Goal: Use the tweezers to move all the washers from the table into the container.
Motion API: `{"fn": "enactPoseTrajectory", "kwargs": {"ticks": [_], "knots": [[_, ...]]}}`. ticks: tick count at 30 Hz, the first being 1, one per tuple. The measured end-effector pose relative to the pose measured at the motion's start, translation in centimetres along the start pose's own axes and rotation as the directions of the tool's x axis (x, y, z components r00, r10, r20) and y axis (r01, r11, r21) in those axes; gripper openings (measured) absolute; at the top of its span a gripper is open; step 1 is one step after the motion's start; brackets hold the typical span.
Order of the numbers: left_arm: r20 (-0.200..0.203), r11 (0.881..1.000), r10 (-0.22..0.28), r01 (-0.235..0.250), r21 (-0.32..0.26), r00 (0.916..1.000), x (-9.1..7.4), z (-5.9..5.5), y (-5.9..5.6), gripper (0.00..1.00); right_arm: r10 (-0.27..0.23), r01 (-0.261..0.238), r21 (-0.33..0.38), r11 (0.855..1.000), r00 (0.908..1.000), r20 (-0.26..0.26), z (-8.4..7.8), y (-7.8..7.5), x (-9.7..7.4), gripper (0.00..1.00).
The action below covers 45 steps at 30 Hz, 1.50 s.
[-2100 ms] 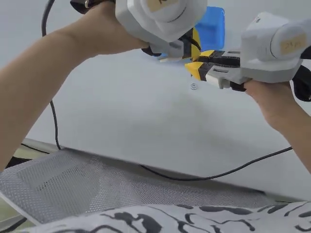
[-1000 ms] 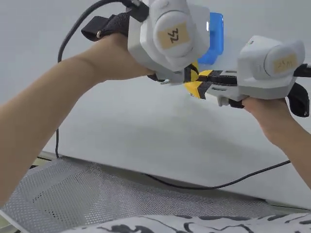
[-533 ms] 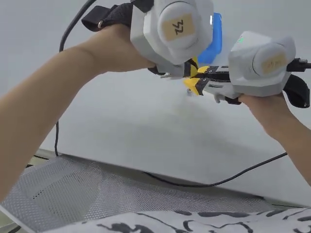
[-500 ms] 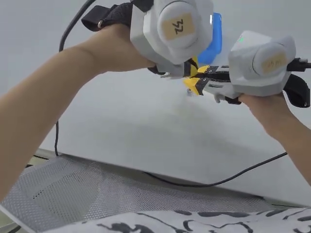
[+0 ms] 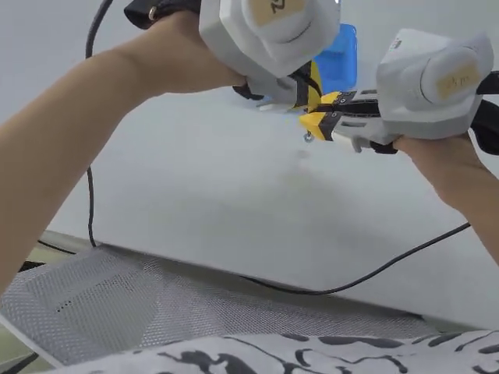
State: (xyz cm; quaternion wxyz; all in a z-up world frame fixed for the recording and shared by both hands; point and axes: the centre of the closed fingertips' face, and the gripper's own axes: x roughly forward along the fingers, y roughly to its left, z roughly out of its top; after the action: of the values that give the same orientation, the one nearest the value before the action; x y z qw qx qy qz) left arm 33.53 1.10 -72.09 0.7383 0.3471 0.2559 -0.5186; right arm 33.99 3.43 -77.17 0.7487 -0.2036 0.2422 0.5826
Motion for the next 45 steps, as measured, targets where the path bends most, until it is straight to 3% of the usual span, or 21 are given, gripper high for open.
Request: {"fn": "enactPoseTrajectory", "kwargs": {"ticks": [7,14,21,28,34,45], "knots": [[-0.001,0.999,0.026,-0.026,0.023,0.9997,-0.2,0.3,1.7,0.00,-0.013,0.013,-0.019,1.000,0.9997,0.021,1.2,-1.0,0.2,0.03],[0.004,0.998,0.035,-0.035,0.043,0.9994,-0.6,0.7,2.4,0.00,-0.031,0.032,-0.034,0.999,0.9990,0.033,1.9,-2.2,0.0,0.03],[0.012,0.995,0.066,-0.067,0.076,0.9977,-1.0,1.8,4.0,0.00,-0.066,0.068,-0.035,0.997,0.9960,0.061,3.0,-4.1,-0.5,0.03],[0.006,0.991,0.088,-0.089,0.097,0.9961,-0.7,2.1,5.7,0.00,-0.102,0.106,-0.048,0.993,0.9921,0.073,4.0,-6.0,-0.3,0.04],[0.020,0.990,0.108,-0.110,0.093,0.9939,-0.3,2.1,7.5,0.00,-0.138,0.142,-0.051,0.989,0.9873,0.079,4.2,-7.9,-0.1,0.04],[0.016,0.991,0.101,-0.102,0.082,0.9948,1.4,1.5,9.2,0.00,-0.165,0.166,-0.021,0.986,0.9843,0.064,3.5,-9.9,0.8,0.04]]}}
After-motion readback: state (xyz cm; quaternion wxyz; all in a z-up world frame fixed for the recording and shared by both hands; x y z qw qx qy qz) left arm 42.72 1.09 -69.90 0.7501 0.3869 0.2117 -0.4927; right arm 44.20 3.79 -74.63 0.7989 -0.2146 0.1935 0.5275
